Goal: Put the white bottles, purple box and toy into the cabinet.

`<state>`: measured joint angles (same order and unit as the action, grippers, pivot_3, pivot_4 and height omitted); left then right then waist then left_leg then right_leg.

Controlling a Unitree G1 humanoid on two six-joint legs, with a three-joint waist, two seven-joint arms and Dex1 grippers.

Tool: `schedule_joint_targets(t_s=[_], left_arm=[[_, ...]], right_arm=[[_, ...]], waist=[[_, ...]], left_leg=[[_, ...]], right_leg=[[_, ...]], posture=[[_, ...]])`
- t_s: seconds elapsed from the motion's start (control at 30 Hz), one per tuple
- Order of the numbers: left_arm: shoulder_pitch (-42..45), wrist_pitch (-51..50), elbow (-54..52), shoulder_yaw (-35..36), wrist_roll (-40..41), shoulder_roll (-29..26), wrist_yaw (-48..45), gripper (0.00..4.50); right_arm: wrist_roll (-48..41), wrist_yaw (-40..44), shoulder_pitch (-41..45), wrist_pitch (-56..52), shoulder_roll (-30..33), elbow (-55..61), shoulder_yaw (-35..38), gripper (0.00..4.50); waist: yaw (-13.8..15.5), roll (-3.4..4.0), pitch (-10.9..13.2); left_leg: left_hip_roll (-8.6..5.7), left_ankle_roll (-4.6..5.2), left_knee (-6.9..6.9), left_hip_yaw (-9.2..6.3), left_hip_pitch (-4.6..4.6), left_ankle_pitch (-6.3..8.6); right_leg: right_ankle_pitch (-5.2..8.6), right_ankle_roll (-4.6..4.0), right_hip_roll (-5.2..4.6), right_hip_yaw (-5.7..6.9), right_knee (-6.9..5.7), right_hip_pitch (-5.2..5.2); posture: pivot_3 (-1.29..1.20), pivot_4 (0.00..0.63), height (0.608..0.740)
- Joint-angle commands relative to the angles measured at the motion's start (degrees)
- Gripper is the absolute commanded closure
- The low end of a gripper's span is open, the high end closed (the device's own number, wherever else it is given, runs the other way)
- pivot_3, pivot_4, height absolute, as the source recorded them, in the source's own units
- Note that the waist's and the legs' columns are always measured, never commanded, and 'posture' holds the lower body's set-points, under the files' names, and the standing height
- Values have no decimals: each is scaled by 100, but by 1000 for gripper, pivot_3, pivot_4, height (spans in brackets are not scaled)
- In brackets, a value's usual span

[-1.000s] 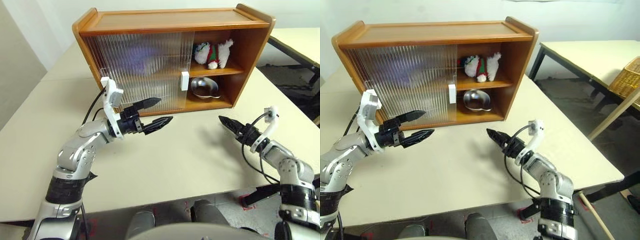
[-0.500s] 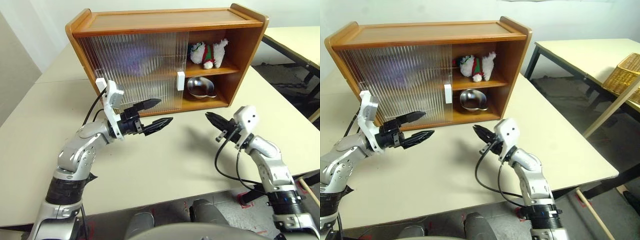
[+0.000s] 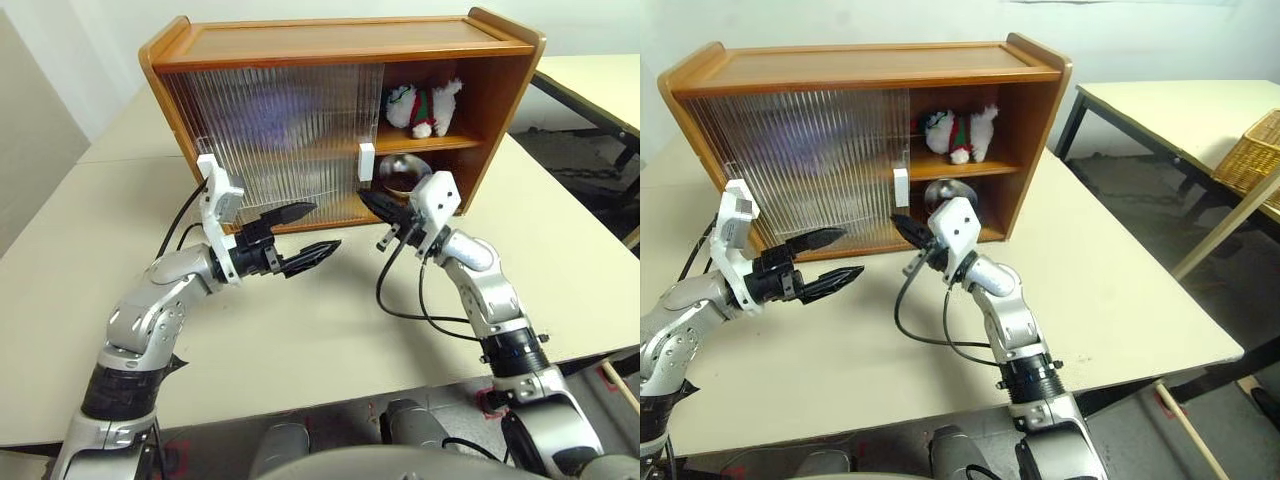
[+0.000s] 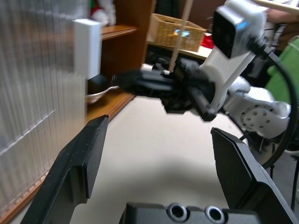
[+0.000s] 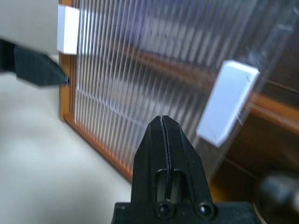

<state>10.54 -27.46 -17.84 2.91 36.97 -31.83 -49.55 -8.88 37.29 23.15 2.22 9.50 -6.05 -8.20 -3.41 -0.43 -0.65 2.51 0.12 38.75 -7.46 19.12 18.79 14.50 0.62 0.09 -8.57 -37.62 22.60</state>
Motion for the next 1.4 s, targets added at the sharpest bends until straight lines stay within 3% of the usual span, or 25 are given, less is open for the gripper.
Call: schedule_joint_targets(t_s=[0.03,0.43,1.4], left_arm=[[-41,19,-103,3,-59,-9,46,0],[-45,51,-98,-39,-107,51,66,0],[101,141,75,-126,-213,216,-32,0]], right_arm=[[45,-126,195,-177,-193,-251,-133,4475],[331,-763,661,40,-596,-927,-151,4475],[1092,-2458,571,63,-291,-793,258,4475]], waist=[[16,0,0],[47,0,0],[38,0,0]], left_leg=[[0,-3,0,0,1,1],[0,-15,-2,0,5,6],[1,-21,1,-1,11,10]], right_leg=[[0,0,0,-1,0,3],[-2,-11,0,-6,0,17],[-10,-20,-1,-13,0,27]], posture=[[-74,0,740],[-71,0,740],[-98,0,740]])
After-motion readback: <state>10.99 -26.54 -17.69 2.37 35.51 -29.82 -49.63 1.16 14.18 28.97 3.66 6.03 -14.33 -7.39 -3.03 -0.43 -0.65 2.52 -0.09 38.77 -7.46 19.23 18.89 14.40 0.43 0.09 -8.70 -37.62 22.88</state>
